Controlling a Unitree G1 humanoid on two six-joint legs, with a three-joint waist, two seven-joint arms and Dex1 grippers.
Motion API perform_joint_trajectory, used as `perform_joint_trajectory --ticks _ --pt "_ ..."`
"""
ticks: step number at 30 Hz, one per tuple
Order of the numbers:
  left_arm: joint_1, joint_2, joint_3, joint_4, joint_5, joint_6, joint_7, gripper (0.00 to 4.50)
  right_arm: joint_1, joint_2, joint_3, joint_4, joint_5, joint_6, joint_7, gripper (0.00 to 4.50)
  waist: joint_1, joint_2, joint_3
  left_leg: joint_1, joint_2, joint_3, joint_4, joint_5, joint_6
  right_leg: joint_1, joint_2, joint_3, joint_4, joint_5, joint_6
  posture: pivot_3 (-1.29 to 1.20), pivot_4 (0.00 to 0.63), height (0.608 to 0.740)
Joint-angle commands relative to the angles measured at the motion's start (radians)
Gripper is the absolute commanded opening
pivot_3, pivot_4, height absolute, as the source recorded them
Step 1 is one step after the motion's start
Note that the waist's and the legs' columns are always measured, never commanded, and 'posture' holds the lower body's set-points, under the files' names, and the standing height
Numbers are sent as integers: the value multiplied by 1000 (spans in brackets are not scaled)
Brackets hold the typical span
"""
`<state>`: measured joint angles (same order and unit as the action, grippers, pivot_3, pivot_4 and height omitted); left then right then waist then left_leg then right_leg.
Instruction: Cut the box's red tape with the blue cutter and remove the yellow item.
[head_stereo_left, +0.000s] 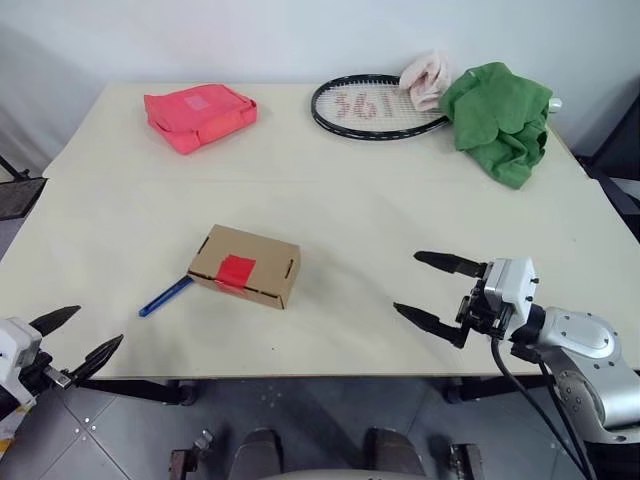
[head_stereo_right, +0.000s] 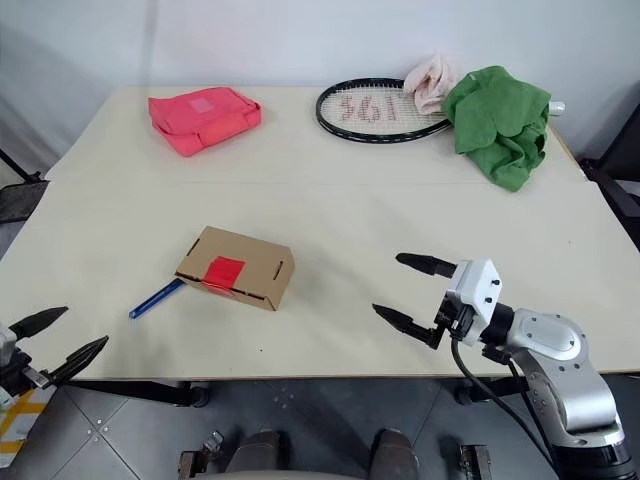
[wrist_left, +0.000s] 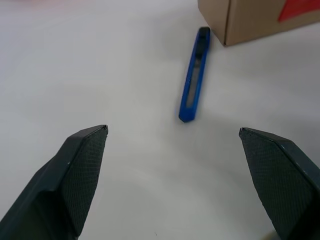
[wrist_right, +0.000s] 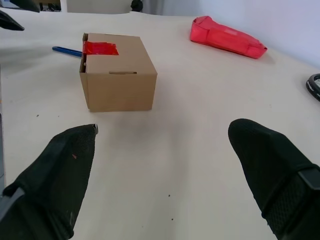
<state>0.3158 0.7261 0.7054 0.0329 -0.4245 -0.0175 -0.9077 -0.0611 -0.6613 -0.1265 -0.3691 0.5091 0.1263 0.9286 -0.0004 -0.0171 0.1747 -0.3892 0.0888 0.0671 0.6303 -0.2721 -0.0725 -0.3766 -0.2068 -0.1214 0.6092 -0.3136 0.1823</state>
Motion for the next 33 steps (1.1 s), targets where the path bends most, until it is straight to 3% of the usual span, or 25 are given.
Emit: perform_joint_trajectory --ticks 1,6,9,15,20,22,28,33 --pt "-16 20 7 -6 -6 10 15 4469 -13 18 -14 -13 7 -18 -11 4500 0 0 0 0 0 0 0 0 0 0 0 0 0 0 0 0 150 740" --pt "-22 18 7 -33 -114 165 -19 4469 -12 44 6 -62 62 60 -34 4500 -4 0 0 0 0 0 -1 0 0 0 0 0 0 0 0 0 150 740" --pt "-74 25 -2 -33 -155 223 -18 3893 -41 67 67 -83 43 113 -66 3892 -2 0 0 0 0 0 0 0 0 0 0 0 1 0 0 0 150 740" --pt "-346 16 -175 16 -31 224 117 1945 -185 197 292 49 -171 122 -174 1738 5 -1 -1 0 0 0 2 0 0 0 0 0 3 0 -1 0 150 740" --pt "-515 -30 -297 64 33 257 214 432 -298 300 377 213 -302 90 -250 25 -8 -2 -1 0 0 0 0 -1 -2 -2 0 0 2 0 0 0 150 740" --pt "-557 -44 -337 71 50 278 234 17 -333 332 389 266 -333 100 -271 0 -15 -2 -1 0 1 0 0 0 -2 -3 1 0 2 0 0 0 150 740" --pt "-626 -45 -485 13 29 439 172 17 -380 347 397 282 -311 174 -219 0 -27 -2 -1 0 1 0 -1 -1 -2 -2 1 -1 3 0 0 0 150 740" --pt "-621 -15 -576 -102 -26 583 67 17 -358 289 374 182 -252 298 -148 0 -26 -2 -1 -1 1 0 0 -1 -2 -2 1 0 3 1 0 0 150 740"
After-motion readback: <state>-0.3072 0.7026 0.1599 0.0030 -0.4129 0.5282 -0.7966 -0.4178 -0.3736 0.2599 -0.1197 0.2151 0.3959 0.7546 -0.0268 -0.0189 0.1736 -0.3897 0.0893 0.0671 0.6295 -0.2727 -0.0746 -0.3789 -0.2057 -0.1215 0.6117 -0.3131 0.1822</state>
